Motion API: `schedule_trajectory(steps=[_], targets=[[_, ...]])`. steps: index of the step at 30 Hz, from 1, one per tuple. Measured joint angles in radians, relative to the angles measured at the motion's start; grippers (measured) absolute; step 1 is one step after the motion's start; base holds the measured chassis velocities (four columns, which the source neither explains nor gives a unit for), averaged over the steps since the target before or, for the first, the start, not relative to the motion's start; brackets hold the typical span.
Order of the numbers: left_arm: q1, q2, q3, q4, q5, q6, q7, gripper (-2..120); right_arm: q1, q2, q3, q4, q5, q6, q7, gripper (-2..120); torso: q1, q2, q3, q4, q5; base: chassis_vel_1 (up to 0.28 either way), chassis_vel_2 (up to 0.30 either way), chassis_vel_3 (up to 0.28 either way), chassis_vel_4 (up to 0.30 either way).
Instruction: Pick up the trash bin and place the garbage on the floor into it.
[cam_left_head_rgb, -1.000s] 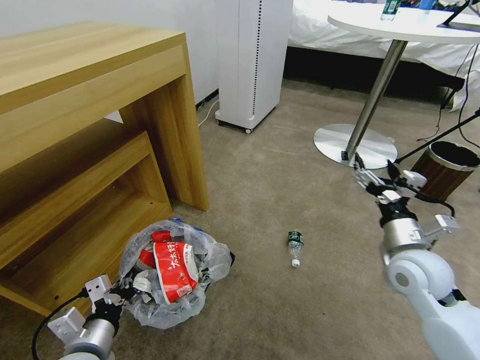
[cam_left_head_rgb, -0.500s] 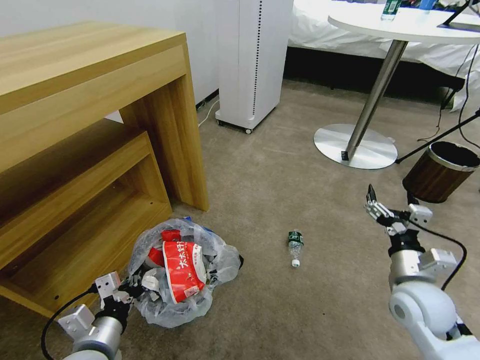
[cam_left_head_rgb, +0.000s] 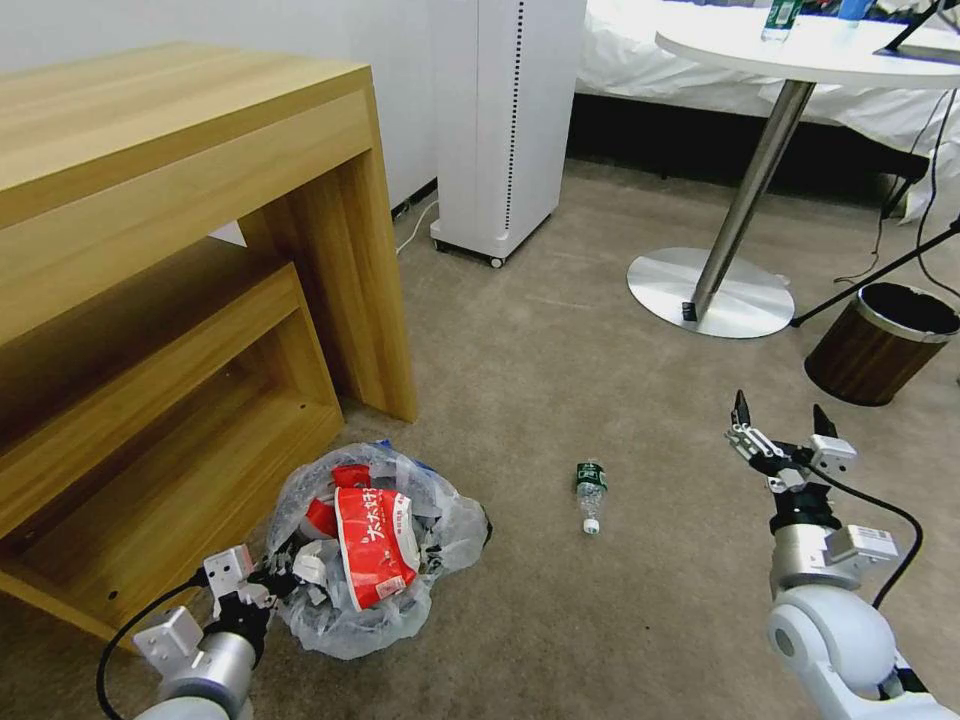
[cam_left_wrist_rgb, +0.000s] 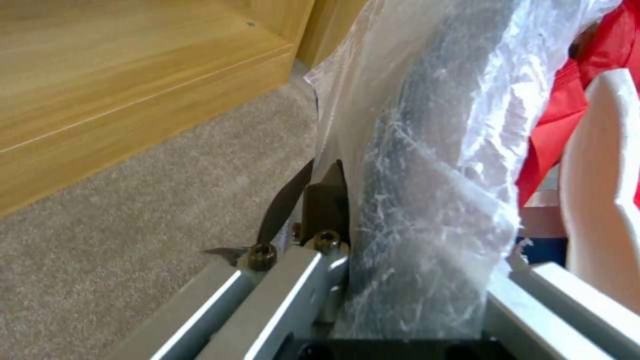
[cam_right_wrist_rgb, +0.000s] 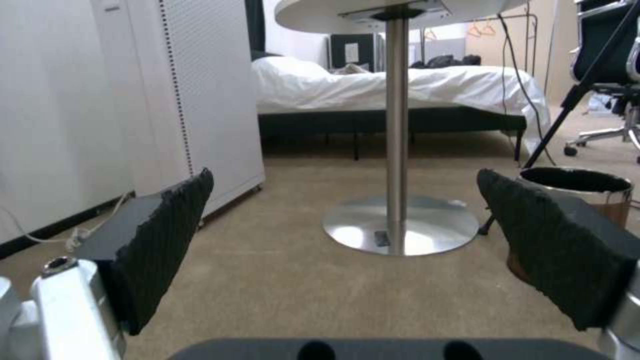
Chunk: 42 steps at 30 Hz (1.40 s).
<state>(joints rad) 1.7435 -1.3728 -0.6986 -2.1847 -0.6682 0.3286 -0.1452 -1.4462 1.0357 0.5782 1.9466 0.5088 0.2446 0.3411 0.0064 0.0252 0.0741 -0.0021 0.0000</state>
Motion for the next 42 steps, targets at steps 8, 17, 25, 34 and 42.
schedule_trajectory(steps=[8, 17, 25, 34, 42], targets=[[-0.002, -0.003, -0.004, 0.007, -0.003, 0.000, -0.001, 0, 0.020, -0.005, -0.011, -0.023, -0.005, 0.011, -0.006, 100, 0.000, 0.000, 0.000, -0.0001, 0.0000, 0.000, 0.000, 0.000, 0.000], [0.007, -0.007, -0.008, 0.009, 0.002, -0.003, 0.002, 0, 0.025, -0.012, -0.012, -0.043, -0.007, 0.030, -0.011, 100, 0.000, 0.000, 0.000, -0.0001, 0.0001, 0.000, 0.000, 0.000, 0.000], [0.019, -0.011, -0.008, 0.009, 0.008, -0.010, 0.004, 0, 0.023, -0.011, -0.017, -0.045, -0.009, 0.033, -0.012, 100, 0.000, 0.000, 0.000, -0.0002, 0.0000, 0.000, 0.000, 0.000, 0.000], [0.022, -0.007, -0.018, 0.007, -0.001, -0.012, -0.002, 0, 0.031, -0.011, -0.018, -0.045, -0.019, 0.041, -0.012, 100, 0.000, 0.000, 0.000, 0.0000, 0.0000, 0.000, 0.000, 0.000, 0.000], [0.020, -0.004, -0.022, 0.005, -0.006, -0.012, -0.004, 0, 0.035, -0.014, -0.020, -0.049, -0.016, 0.041, -0.023, 100, 0.000, 0.000, 0.000, 0.0000, 0.0001, 0.000, 0.000, 0.000, 0.000]])
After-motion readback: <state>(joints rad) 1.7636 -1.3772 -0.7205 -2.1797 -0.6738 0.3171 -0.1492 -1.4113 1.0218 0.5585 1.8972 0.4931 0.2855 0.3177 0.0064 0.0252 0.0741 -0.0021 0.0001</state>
